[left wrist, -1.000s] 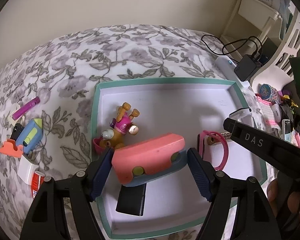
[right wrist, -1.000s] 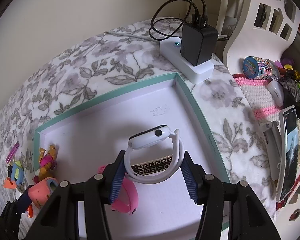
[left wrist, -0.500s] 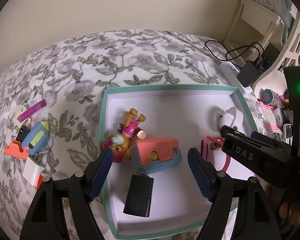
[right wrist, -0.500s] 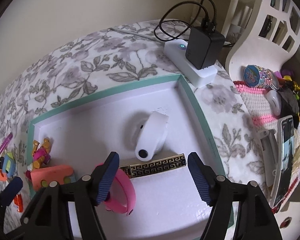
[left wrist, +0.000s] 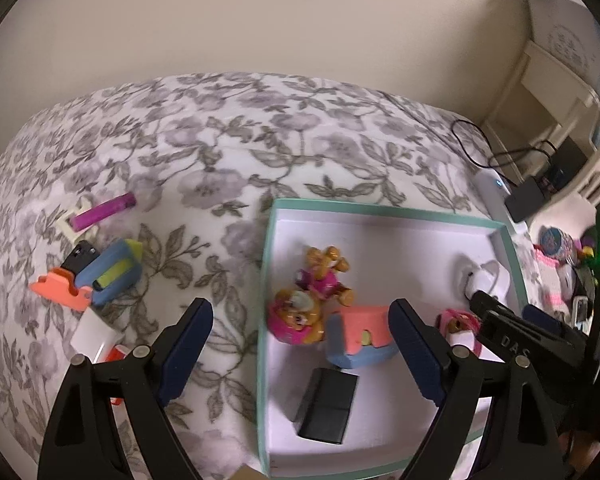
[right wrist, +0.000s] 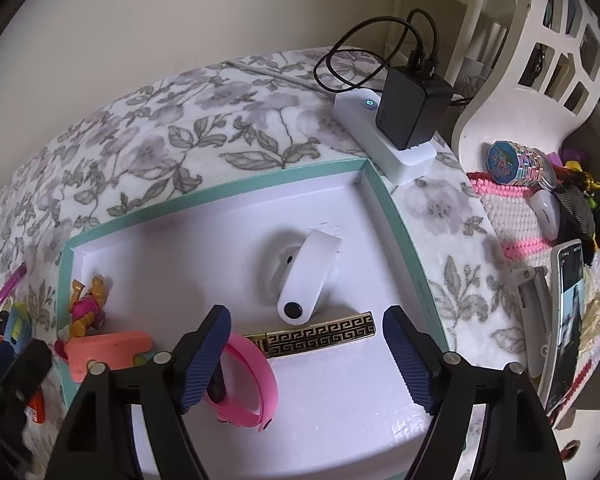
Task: Organize rigid objects
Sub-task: 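Lower both objects into the tray and open both tools, then withdraw both tools from the tray back toward the pile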
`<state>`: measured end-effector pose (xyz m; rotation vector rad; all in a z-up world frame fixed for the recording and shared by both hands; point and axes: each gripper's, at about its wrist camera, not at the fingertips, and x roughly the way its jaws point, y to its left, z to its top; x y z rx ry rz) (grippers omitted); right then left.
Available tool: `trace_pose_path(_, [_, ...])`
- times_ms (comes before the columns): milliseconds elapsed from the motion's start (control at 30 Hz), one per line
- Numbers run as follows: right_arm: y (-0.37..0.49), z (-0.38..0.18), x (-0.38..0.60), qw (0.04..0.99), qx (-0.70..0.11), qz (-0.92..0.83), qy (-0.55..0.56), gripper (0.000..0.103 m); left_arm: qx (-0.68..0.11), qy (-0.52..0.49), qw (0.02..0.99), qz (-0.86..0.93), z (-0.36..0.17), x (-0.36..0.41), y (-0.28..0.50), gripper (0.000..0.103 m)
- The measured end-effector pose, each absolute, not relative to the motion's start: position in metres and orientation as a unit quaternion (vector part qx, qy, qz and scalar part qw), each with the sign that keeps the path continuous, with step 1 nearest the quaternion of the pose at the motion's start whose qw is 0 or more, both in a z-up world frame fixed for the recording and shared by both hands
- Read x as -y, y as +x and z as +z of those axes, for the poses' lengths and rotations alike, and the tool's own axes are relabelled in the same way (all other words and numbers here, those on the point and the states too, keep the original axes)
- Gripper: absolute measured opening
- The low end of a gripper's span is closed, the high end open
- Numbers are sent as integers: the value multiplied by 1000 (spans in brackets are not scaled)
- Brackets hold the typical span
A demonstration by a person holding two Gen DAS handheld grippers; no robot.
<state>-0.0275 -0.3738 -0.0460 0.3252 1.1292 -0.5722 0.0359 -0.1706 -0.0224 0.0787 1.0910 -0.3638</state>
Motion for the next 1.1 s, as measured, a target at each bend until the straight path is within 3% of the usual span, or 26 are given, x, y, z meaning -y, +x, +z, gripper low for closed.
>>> trace_pose_path(367, [-31,-40,376,799,-512,-272,158,87,-520,-22,845,-126,-12,124,57,90])
trace_pose_path(533, [-30,-34,369,812,-497,-270,143,96,-509,-62,853,-94,-4,90,68,90])
trace_pose_path(633, [-27,-33,364,814,-497,-269,132,96,-510,-85,853,-73,-4,69,73,100])
trace_pose_path(1100, [-6,-19,310,834,-494,-223,98,96,-494,-138,857,38,7,-30,91,100])
